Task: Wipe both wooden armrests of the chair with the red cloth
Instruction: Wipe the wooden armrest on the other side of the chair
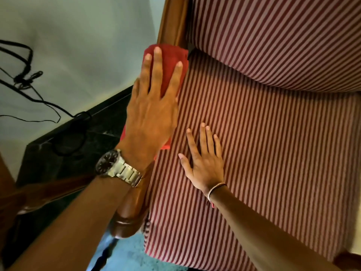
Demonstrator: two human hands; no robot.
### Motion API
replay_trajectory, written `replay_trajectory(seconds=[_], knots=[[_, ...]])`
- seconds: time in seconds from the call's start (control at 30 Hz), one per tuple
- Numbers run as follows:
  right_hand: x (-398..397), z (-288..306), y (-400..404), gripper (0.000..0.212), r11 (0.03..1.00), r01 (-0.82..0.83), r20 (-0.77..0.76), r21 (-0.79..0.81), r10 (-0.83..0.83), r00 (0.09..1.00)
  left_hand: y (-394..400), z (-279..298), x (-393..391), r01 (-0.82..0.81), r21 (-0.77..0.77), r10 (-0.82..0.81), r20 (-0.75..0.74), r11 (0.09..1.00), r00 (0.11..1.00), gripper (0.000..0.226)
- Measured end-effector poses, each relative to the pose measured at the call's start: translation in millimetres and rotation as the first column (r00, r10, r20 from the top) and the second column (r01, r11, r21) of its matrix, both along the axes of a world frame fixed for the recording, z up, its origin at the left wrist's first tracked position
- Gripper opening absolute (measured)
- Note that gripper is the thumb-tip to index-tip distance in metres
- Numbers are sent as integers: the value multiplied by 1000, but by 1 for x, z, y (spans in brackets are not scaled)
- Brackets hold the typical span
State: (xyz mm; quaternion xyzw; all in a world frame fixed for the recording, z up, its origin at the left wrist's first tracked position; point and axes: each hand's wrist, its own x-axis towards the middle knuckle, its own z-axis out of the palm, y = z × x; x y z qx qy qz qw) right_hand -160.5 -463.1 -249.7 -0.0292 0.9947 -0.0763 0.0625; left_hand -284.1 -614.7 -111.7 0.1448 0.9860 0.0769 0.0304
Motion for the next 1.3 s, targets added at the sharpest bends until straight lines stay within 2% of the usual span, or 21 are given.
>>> replay_trajectory(seconds=[0.1, 0.3, 0.6, 0.87, 0.93, 1.13, 1.2, 1.3], knots=[[-1, -1, 0, 71, 1000, -2, -10, 5, 2, 1000, -4, 0, 22, -21, 7, 20, 16, 1000, 1000, 70], [1, -9, 0, 71, 1000, 8, -31, -6, -8, 999, -29, -2, 103, 40, -101, -37, 29, 994, 999, 68], [0, -11, -1, 71, 1000, 10, -66, 1, -10, 998, 3, 3, -21, 11, 25, -11, 4, 1000, 1000, 63], [0, -13, -2, 73, 999, 41, -60, 20, -40, 997, -28, 2, 90, 40, 3, -40, 63, 999, 997, 61], [1, -14, -3, 73, 999, 48, -61, 10, -47, 997, -27, 0, 82, 38, -15, -37, 50, 999, 998, 62], [0, -15, -2, 73, 999, 45, -55, 16, -44, 998, 3, 3, -13, -12, 20, 11, 22, 1000, 1000, 67], [0, -15, -1, 73, 999, 40, -63, 12, -39, 997, -1, 2, -5, 0, 13, 0, 20, 1000, 1000, 67], [0, -16, -1, 74, 999, 34, -66, 5, -33, 997, -19, 0, 51, 23, 2, -23, 29, 1000, 999, 65]])
